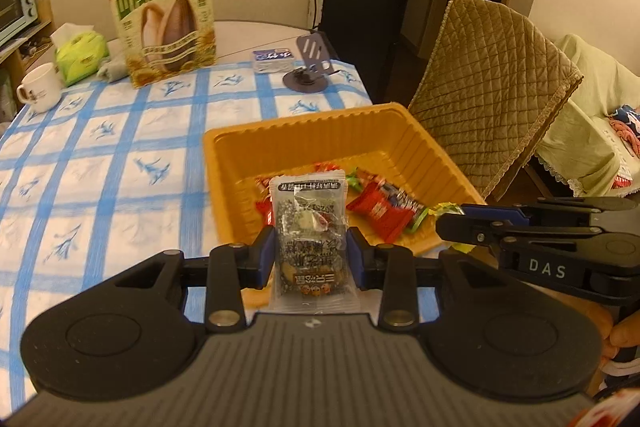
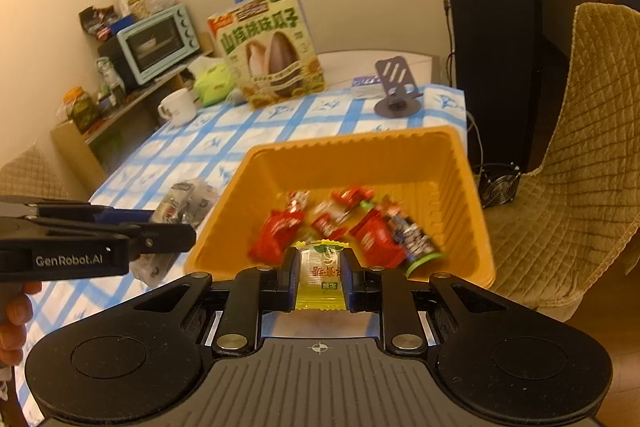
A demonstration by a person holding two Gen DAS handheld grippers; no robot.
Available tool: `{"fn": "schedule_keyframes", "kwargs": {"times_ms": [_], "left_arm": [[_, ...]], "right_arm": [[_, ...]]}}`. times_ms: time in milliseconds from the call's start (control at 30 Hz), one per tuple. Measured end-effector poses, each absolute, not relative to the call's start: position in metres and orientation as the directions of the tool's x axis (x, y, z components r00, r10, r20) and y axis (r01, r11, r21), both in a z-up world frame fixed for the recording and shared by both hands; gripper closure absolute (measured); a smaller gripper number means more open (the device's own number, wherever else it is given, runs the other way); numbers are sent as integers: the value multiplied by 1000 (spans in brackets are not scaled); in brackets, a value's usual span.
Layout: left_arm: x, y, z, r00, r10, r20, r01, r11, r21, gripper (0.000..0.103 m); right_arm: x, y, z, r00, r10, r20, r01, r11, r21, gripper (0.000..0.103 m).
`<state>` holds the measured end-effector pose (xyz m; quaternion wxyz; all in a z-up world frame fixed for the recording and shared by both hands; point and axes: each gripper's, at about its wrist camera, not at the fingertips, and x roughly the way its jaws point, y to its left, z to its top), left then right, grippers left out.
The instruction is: Organize snacks
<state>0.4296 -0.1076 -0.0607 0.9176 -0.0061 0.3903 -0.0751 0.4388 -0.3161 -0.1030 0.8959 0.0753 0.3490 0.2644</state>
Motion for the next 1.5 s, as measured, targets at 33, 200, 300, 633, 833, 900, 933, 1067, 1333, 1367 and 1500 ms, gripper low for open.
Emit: {"fn": "schedule_keyframes", "kwargs": {"times_ms": [33,200,300,633,833,900,933,1067,1333,1367,1500], "left_arm": [[434,-110,-61,683,-144,-716,135,988,-71,69],[456,-122,-67,677,-143,-721,137,988,-68,69],[467,-128,-72,671,-139,-729,134,989,-66,69],[494,-139,-90,650,-128,-750,122,991,-63,69],[505,-142,-106,628,-113,-770,112,992,-54,69],[508,-143,-110,622,-112,-775,111,992,-54,69],[509,-144,-112,618,-112,-778,112,992,-53,69],[513,-147,-119,601,-119,-791,118,991,-59,68],[512,-145,-124,584,-119,-803,117,991,-62,69],[511,-144,-123,584,-117,-803,114,992,-62,69],[510,-134,-119,582,-99,-807,88,994,-59,69]], "right_arm": [[443,-318,-103,618,526,-584,-417,849,323,81],[460,-326,-107,623,520,-584,-403,853,331,81],[470,-329,-110,622,519,-586,-397,855,335,81],[495,-335,-121,619,515,-593,-382,857,345,81],[504,-339,-126,615,510,-602,-372,860,349,81],[506,-340,-128,614,509,-604,-370,861,349,81],[507,-340,-128,613,508,-605,-369,861,350,81],[509,-341,-130,609,508,-609,-367,862,351,81],[512,-340,-130,603,515,-609,-371,857,356,81],[512,-340,-130,602,517,-608,-374,856,358,81],[514,-338,-129,599,526,-604,-385,850,359,81]]}}
